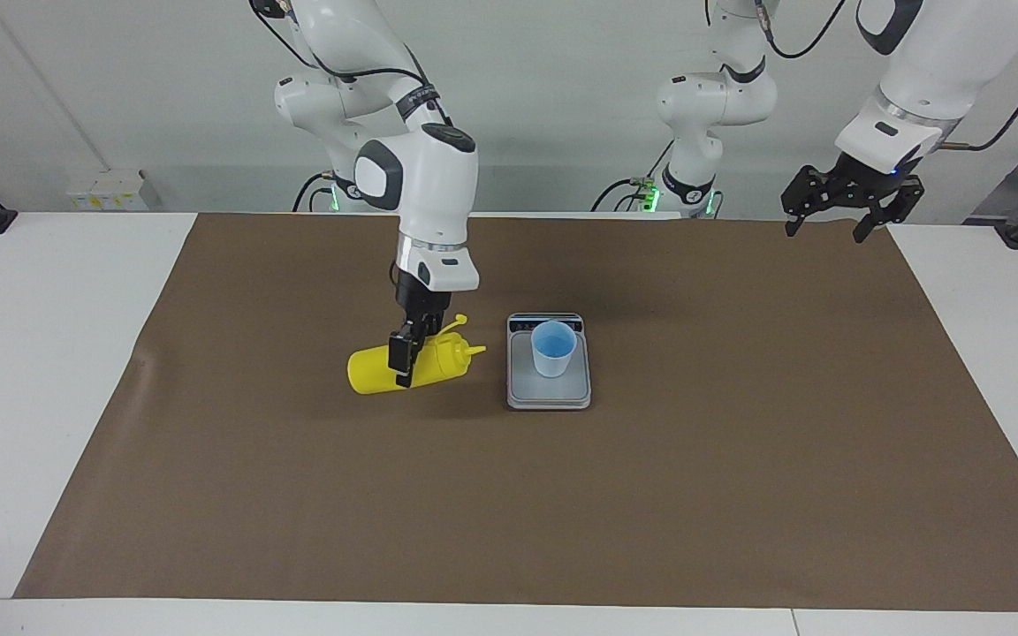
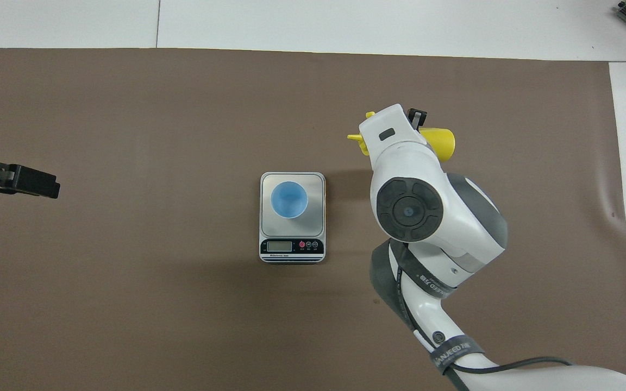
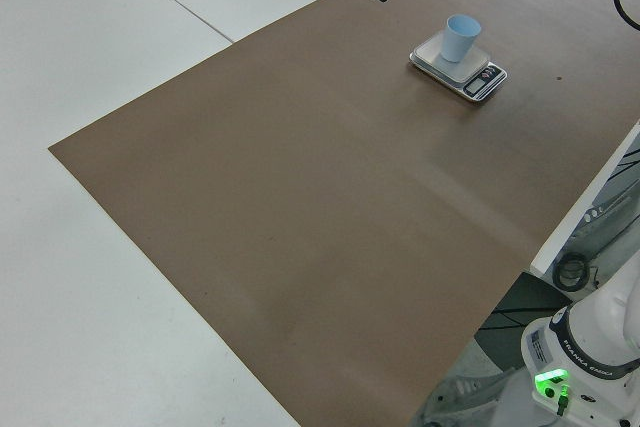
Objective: Pour seasoning into cup on scale with both arms
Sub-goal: 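Tilt the bottle nozzle-down over the cup with the right gripper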
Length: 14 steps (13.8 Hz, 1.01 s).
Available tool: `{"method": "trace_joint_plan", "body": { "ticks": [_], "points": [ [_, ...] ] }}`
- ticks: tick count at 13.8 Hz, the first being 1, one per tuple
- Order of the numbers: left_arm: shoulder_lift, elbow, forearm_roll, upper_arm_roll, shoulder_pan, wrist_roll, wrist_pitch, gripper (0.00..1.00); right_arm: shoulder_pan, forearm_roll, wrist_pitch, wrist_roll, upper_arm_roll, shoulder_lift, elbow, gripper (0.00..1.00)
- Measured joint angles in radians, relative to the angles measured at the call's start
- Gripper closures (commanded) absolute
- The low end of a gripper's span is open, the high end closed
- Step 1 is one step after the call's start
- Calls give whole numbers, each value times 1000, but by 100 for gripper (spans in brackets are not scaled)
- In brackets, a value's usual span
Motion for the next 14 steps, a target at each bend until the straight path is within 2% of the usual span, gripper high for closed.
{"method": "trace_joint_plan", "body": {
  "ticks": [9,11,14],
  "points": [
    [0,0,0,0,0,0,0,0,126,-320,-164,1,1,112,117,100],
    [0,0,0,0,0,0,0,0,182,-400,-238,47,1,148,141,100],
    [0,0,0,0,0,0,0,0,228,-449,-289,99,1,180,172,100]
  ]
}}
